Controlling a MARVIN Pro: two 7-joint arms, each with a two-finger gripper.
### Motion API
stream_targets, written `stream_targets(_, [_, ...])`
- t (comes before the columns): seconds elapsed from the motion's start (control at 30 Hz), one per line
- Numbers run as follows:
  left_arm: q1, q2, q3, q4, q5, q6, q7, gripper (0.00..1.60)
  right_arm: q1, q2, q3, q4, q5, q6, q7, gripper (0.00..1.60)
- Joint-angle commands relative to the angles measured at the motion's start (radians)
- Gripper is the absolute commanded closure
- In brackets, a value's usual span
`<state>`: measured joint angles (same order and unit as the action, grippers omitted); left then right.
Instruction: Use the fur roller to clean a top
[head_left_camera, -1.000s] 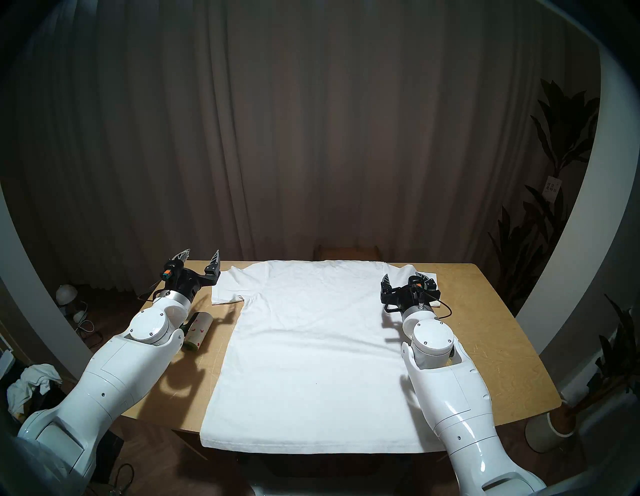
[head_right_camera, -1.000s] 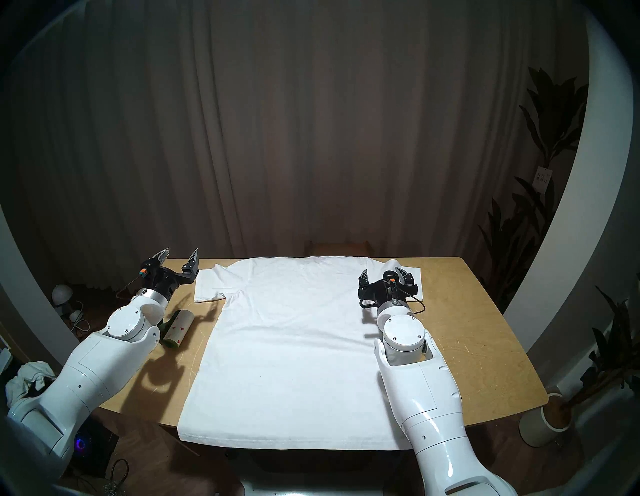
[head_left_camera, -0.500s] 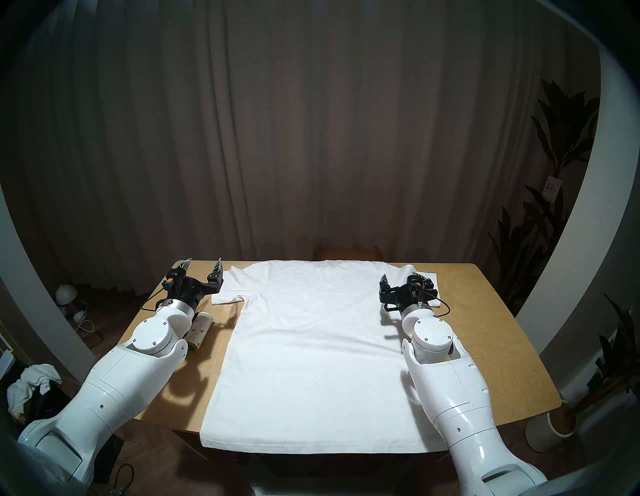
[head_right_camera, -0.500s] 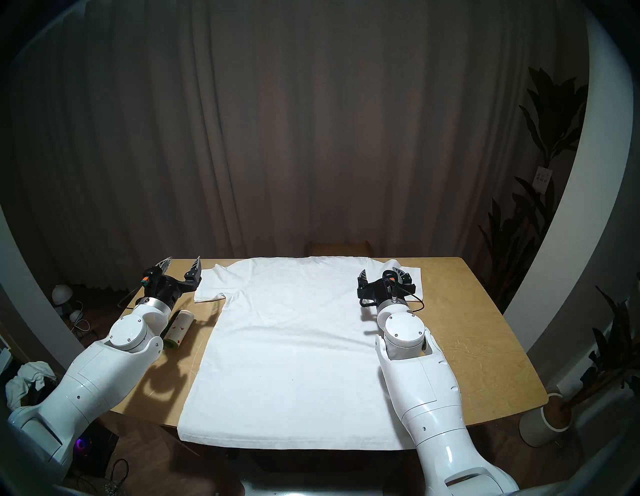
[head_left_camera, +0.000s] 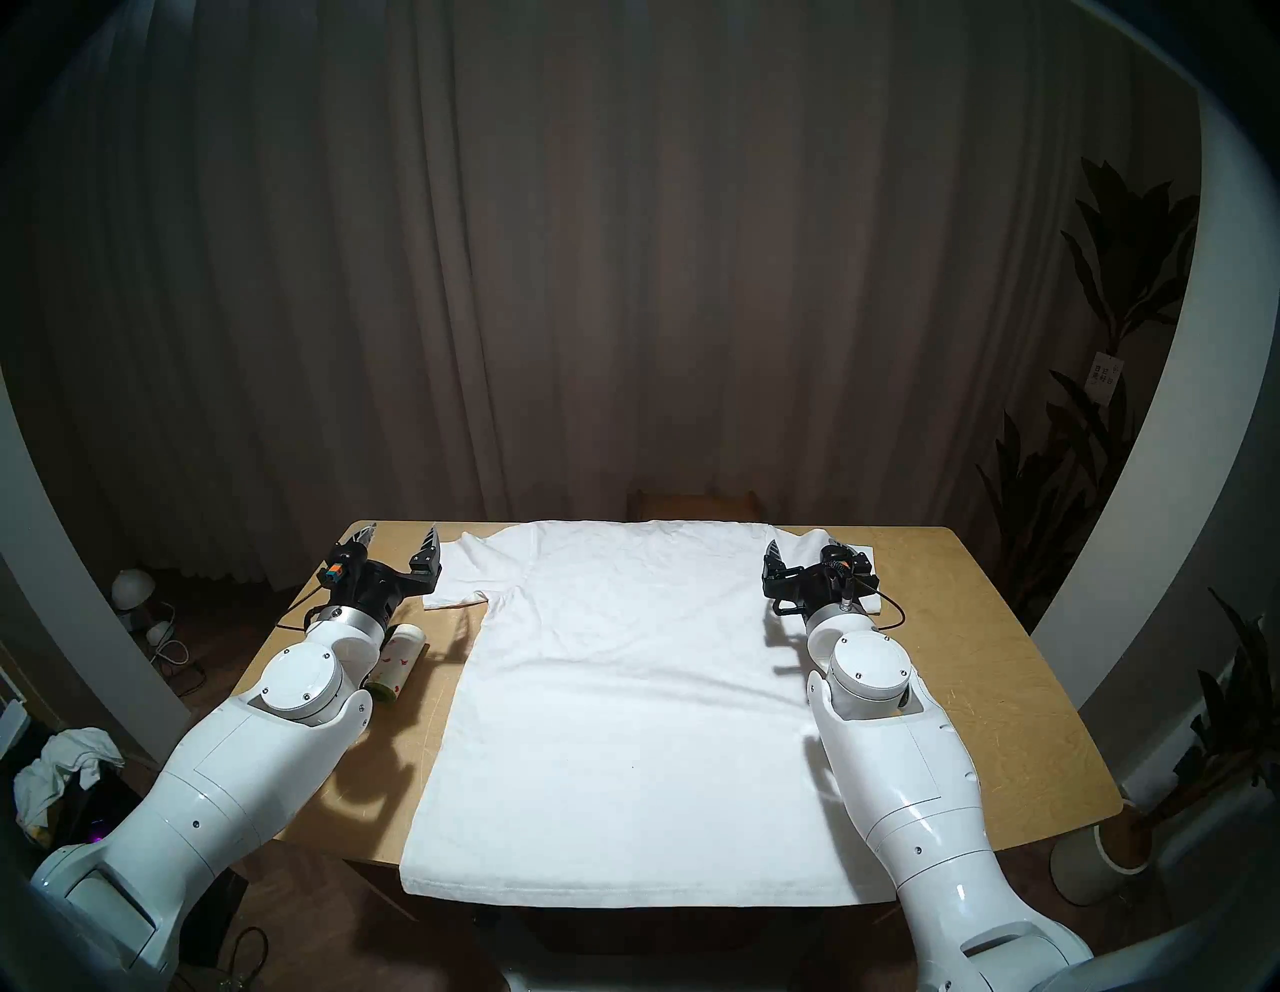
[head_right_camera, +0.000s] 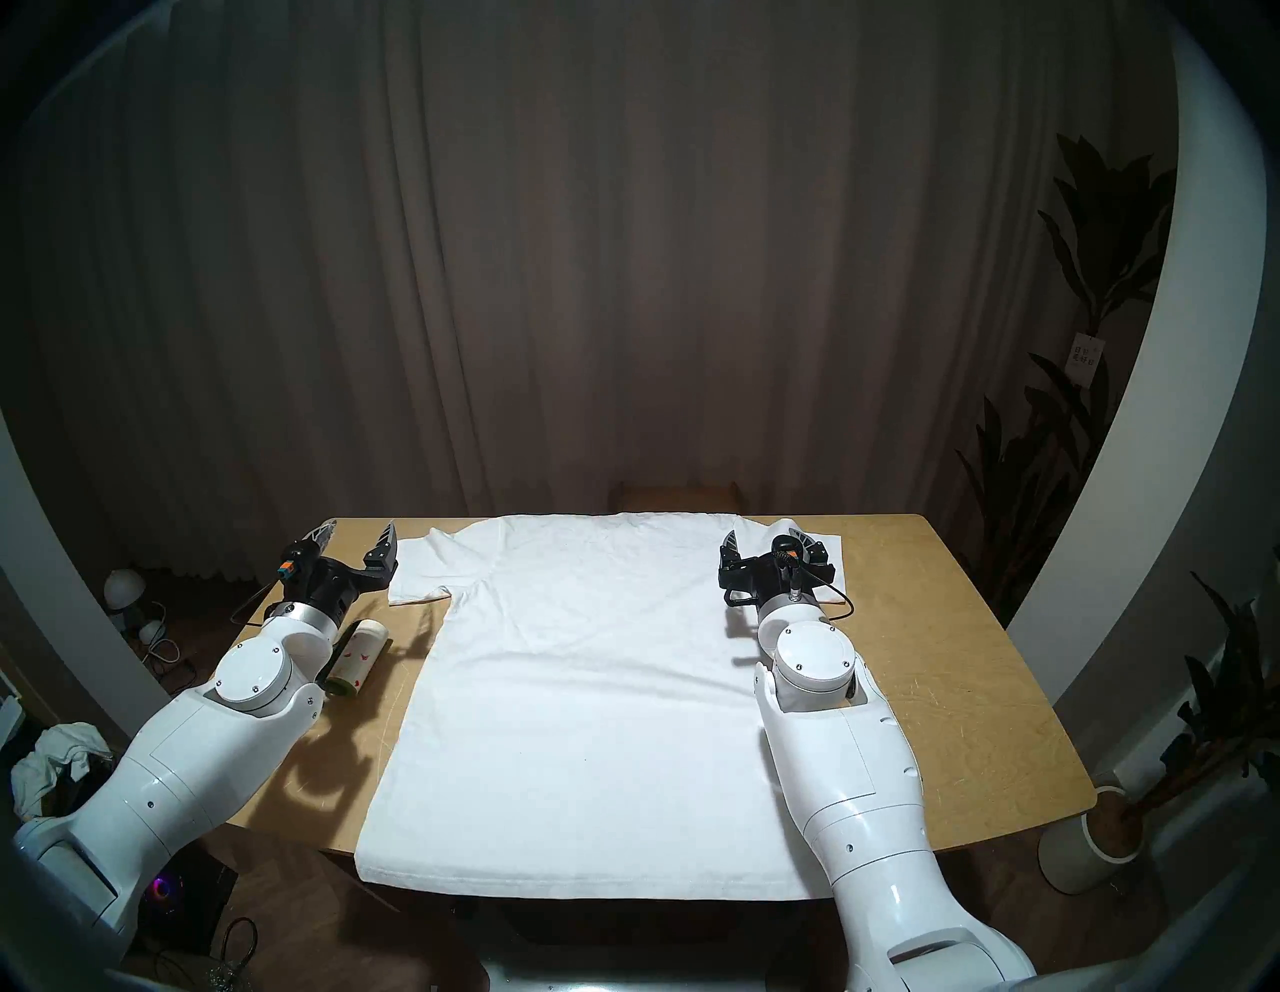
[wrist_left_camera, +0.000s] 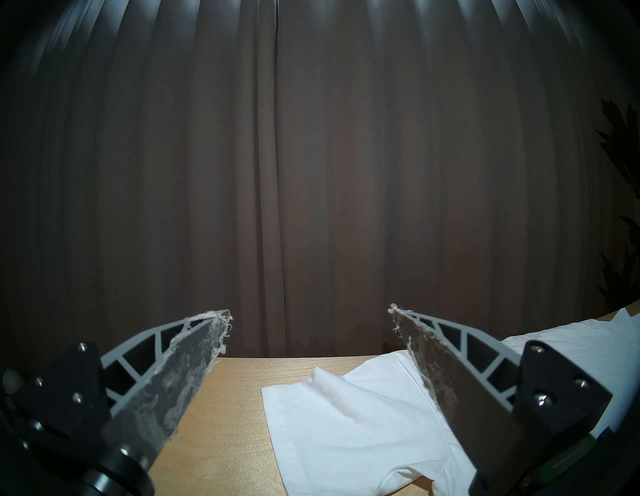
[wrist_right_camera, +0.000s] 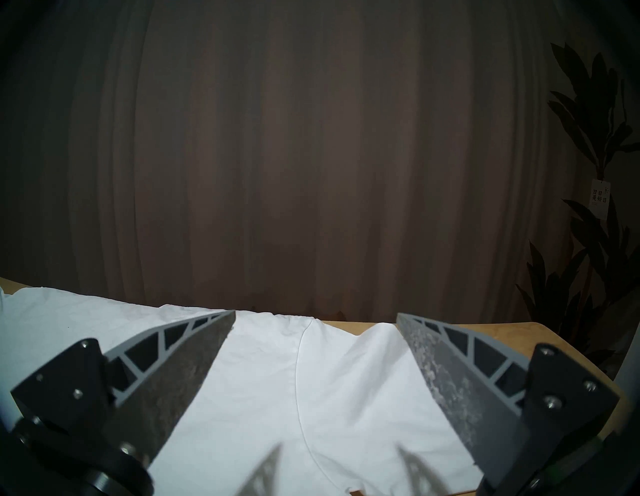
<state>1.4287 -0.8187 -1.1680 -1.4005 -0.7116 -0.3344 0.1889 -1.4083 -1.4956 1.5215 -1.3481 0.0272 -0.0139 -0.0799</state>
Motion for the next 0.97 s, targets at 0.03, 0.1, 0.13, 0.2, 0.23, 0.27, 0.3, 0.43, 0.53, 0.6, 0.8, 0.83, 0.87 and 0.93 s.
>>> stream_targets(0.03, [-0.013,0.012,-0.009,-0.022,0.006,0.001,0.005,0.0,0.021,-0.008,-0.003,-0.012,-0.002,-0.029,-0.008,0.0])
stream_targets(0.1, [-0.013,0.013,-0.008,-0.022,0.006,0.001,0.006,0.0,0.021,-0.007,-0.004,-0.011,-0.001,-0.03,-0.009,0.0])
stream_targets(0.13, [-0.013,0.013,-0.008,-0.023,0.005,0.001,0.007,0.0,0.021,-0.007,-0.005,-0.011,-0.001,-0.03,-0.009,0.0])
stream_targets(0.2, [-0.013,0.014,-0.007,-0.023,0.005,0.001,0.007,0.0,0.022,-0.006,-0.005,-0.011,0.0,-0.031,-0.01,0.0])
stream_targets(0.23, [-0.013,0.014,-0.007,-0.023,0.005,0.001,0.008,0.0,0.022,-0.006,-0.006,-0.011,0.001,-0.031,-0.011,0.0])
stream_targets(0.27, [-0.013,0.014,-0.007,-0.023,0.005,0.001,0.008,0.0,0.022,-0.005,-0.006,-0.011,0.001,-0.031,-0.011,0.0])
stream_targets(0.3, [-0.014,0.014,-0.006,-0.023,0.005,0.001,0.008,0.0,0.022,-0.005,-0.007,-0.011,0.001,-0.031,-0.012,0.0])
stream_targets(0.43, [-0.014,0.015,-0.005,-0.023,0.004,0.001,0.009,0.0,0.022,-0.003,-0.009,-0.01,0.004,-0.032,-0.014,0.0])
stream_targets(0.53, [-0.014,0.015,-0.005,-0.024,0.004,0.001,0.01,0.0,0.022,-0.002,-0.011,-0.01,0.005,-0.032,-0.015,0.0])
stream_targets(0.6, [-0.014,0.016,-0.005,-0.024,0.004,0.001,0.01,0.0,0.022,-0.001,-0.012,-0.01,0.006,-0.033,-0.016,0.0])
stream_targets(0.8, [-0.014,0.016,-0.005,-0.023,0.004,0.001,0.009,0.0,0.022,0.0,-0.014,-0.01,0.008,-0.033,-0.018,0.0])
stream_targets(0.83, [-0.014,0.015,-0.005,-0.023,0.004,0.001,0.009,0.0,0.022,0.001,-0.014,-0.01,0.008,-0.033,-0.018,0.0])
stream_targets(0.87, [-0.014,0.015,-0.005,-0.023,0.004,0.001,0.009,0.0,0.022,0.001,-0.014,-0.01,0.008,-0.033,-0.018,0.0])
stream_targets(0.93, [-0.014,0.015,-0.005,-0.023,0.004,0.001,0.009,0.0,0.022,0.001,-0.015,-0.01,0.008,-0.033,-0.018,0.0])
